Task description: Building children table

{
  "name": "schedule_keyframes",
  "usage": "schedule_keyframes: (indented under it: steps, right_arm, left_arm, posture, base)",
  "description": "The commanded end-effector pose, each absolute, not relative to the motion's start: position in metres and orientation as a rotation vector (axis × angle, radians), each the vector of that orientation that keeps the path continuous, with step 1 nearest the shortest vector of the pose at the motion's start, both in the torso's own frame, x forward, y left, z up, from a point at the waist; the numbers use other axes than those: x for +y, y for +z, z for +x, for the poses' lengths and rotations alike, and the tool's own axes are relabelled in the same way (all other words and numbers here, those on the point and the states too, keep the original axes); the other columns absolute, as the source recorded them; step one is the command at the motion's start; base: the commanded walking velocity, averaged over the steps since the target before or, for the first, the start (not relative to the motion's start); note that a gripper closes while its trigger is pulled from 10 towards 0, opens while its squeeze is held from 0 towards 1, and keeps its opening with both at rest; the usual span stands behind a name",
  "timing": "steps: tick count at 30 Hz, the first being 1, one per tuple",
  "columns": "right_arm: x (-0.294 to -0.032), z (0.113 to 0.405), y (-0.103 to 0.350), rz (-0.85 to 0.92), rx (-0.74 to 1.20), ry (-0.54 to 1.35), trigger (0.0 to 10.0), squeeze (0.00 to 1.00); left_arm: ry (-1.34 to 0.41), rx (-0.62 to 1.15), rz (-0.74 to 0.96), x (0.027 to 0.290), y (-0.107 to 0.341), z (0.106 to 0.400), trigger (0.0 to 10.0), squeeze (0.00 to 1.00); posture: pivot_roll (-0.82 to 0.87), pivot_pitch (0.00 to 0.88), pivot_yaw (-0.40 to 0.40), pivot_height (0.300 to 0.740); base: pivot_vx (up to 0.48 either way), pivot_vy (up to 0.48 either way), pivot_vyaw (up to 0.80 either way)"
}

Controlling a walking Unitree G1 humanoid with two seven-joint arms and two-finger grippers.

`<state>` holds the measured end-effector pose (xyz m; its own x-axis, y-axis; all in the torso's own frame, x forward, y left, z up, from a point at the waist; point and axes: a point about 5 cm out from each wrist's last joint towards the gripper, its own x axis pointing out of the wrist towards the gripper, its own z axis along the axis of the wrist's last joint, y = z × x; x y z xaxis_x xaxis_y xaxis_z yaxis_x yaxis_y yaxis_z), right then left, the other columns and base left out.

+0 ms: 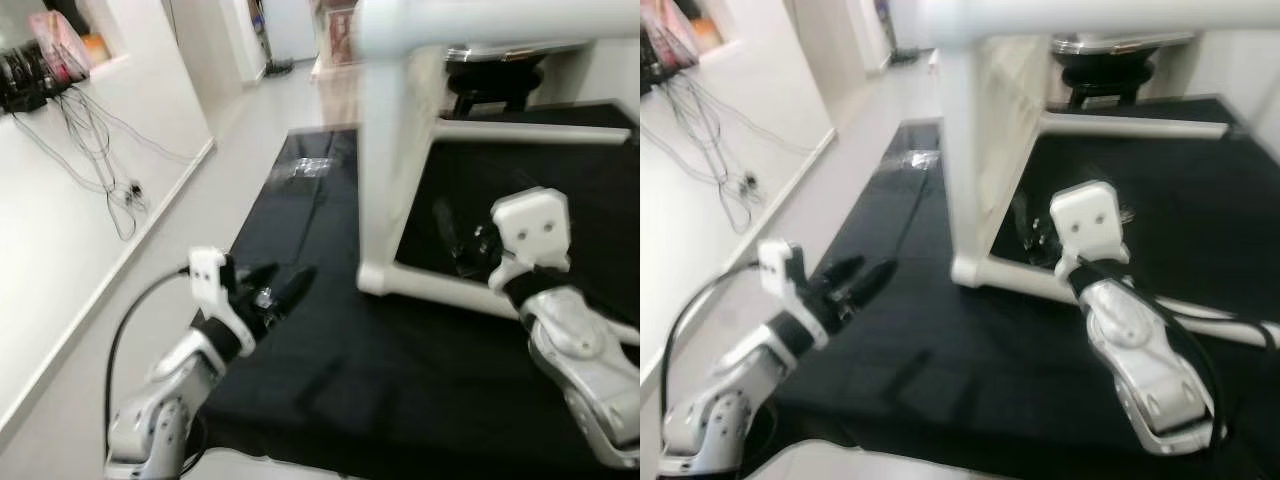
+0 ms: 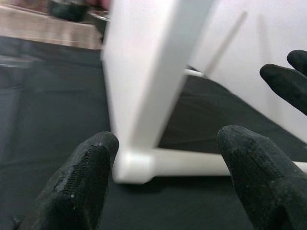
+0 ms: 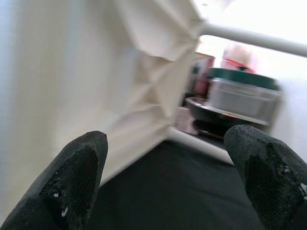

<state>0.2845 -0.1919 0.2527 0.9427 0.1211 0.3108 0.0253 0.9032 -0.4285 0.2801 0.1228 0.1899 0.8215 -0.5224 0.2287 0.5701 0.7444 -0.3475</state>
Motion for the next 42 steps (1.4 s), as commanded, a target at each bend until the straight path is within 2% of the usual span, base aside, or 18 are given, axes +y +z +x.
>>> schedule_keyframes:
  steps: [1, 5, 12, 17, 26, 28, 30, 33, 42]
  right_arm:
    - [-0.179, 0.287, 0.246, -0.445, -0.337, 0.097, 10.0, 0.00]
    - [-0.167, 0.293, 0.229, -0.440, -0.295, 0.123, 10.0, 0.00]
    - [-0.164, 0.297, 0.215, -0.437, -0.255, 0.115, 10.0, 0.00]
    - [-0.159, 0.302, 0.202, -0.426, -0.224, 0.111, 10.0, 0.00]
    - [-0.155, 0.303, 0.195, -0.412, -0.205, 0.114, 10.0, 0.00]
    - [-0.156, 0.303, 0.189, -0.376, -0.184, 0.093, 10.0, 0.00]
    - [-0.158, 0.293, 0.162, -0.230, -0.079, 0.059, 10.0, 0.00]
    - [-0.152, 0.282, 0.143, -0.184, -0.011, 0.088, 10.0, 0.00]
    - [-0.150, 0.282, 0.135, -0.118, 0.029, 0.118, 10.0, 0.00]
  left_arm:
    - [-0.565, -0.104, -0.416, 0.129, 0.184, 0.281, 10.0, 0.00]
    - [-0.510, -0.094, -0.386, 0.132, 0.176, 0.282, 10.0, 0.00]
    - [-0.466, -0.059, -0.324, 0.136, 0.166, 0.281, 10.0, 0.00]
    - [-0.555, -0.024, -0.262, 0.129, 0.158, 0.276, 10.0, 0.00]
    - [-0.572, -0.036, -0.200, 0.128, 0.159, 0.278, 10.0, 0.00]
    - [-0.572, -0.042, -0.180, 0.128, 0.158, 0.277, 10.0, 0.00]
    - [-0.546, -0.022, -0.136, 0.133, 0.149, 0.268, 10.0, 0.00]
    - [-0.506, -0.004, -0.124, 0.139, 0.143, 0.258, 10.0, 0.00]
    - [-0.477, -0.025, -0.107, 0.142, 0.144, 0.261, 10.0, 0.00]
  posture:
    - [-0.05, 0.096, 0.135, 0.740]
    - [-0.04, 0.091, 0.121, 0.740]
    - [-0.04, 0.088, 0.115, 0.740]
    - [-0.04, 0.083, 0.111, 0.740]
    - [-0.04, 0.081, 0.105, 0.740]
    - [-0.05, 0.082, 0.105, 0.740]
    - [-0.04, 0.092, 0.111, 0.740]
    - [-0.04, 0.095, 0.110, 0.740]
    - [-0.04, 0.095, 0.110, 0.740]
  base:
    - [0.000, -0.446, 0.00]
    - [0.000, -0.120, 0.00]
    - [0.000, 0.000, 0.00]
    - [0.000, 0.000, 0.00]
    - [0.000, 0.000, 0.00]
    - [0.000, 0.000, 0.00]
    - [0.000, 0.000, 0.00]
    - [0.000, 0.000, 0.00]
    - [0.000, 0.000, -0.18]
